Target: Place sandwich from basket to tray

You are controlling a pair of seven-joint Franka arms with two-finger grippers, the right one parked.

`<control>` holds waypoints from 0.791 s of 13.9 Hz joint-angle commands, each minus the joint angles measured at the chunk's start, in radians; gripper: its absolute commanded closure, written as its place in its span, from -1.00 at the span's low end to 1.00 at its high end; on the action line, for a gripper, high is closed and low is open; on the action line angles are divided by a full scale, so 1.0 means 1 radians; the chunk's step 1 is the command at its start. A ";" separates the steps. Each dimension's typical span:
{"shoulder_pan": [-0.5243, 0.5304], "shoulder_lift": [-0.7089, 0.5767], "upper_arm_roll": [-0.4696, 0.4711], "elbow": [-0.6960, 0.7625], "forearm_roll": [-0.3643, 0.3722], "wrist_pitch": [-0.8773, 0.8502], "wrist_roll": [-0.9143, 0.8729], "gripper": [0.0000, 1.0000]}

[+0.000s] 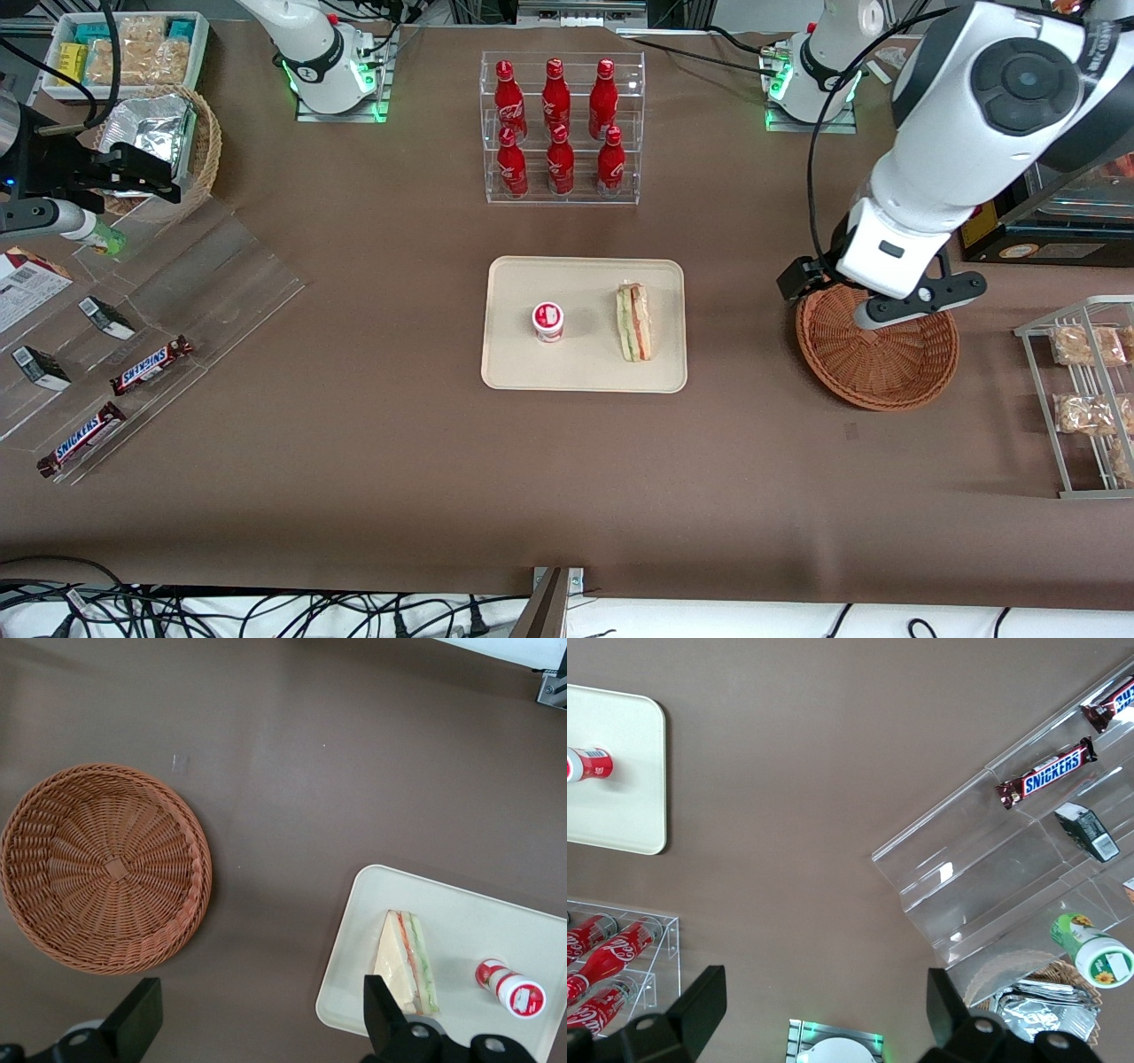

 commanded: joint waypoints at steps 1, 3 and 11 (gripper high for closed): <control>0.002 -0.068 0.084 -0.014 -0.091 -0.029 0.135 -1.00; -0.056 -0.108 0.210 -0.016 -0.152 -0.070 0.236 -1.00; -0.194 -0.191 0.494 -0.023 -0.194 -0.210 0.574 -1.00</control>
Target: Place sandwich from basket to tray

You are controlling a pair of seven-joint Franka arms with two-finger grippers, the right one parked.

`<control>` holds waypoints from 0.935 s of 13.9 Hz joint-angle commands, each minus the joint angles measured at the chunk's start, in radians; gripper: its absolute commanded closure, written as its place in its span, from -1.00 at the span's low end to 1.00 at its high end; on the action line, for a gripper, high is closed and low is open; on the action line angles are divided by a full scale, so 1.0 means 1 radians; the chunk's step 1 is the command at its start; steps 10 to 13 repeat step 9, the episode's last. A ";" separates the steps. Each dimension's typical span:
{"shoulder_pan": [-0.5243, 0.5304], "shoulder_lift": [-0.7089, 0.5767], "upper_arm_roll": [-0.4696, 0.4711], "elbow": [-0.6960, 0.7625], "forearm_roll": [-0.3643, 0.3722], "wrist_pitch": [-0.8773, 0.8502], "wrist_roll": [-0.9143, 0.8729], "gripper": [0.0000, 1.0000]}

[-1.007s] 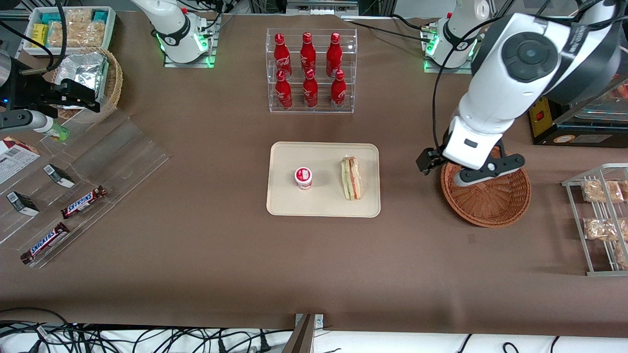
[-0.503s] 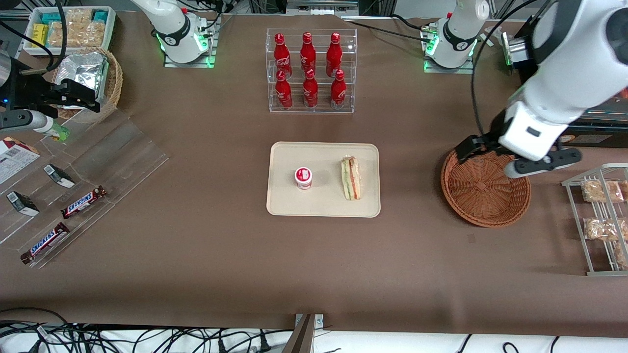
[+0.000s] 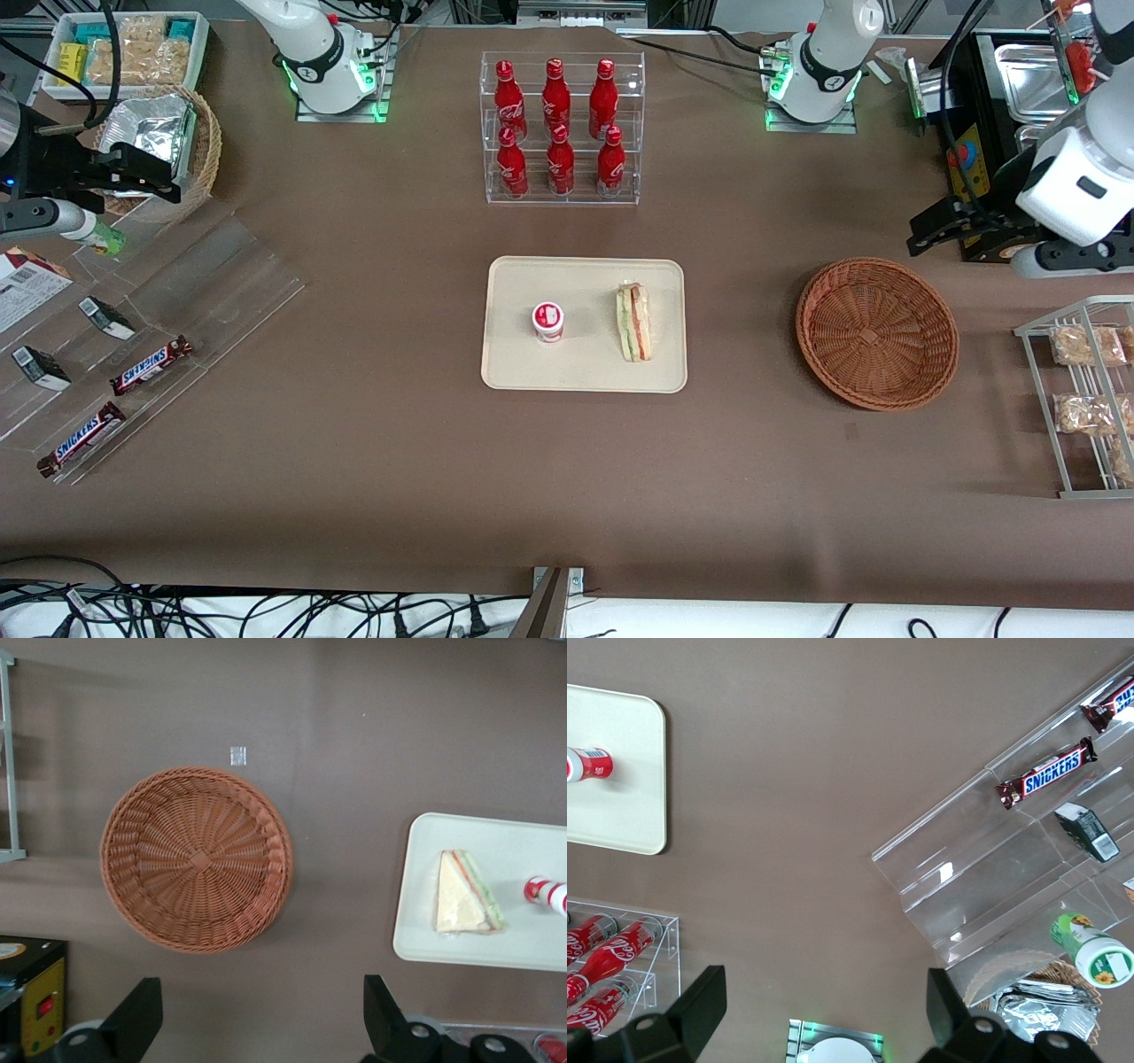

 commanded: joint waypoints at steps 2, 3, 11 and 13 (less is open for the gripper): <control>-0.018 -0.031 0.033 -0.022 -0.005 -0.026 0.121 -1.00; -0.016 -0.031 0.036 -0.024 -0.003 -0.026 0.126 -1.00; -0.016 -0.028 0.048 -0.024 0.067 -0.013 0.264 -1.00; -0.016 -0.028 0.048 -0.024 0.067 -0.013 0.264 -1.00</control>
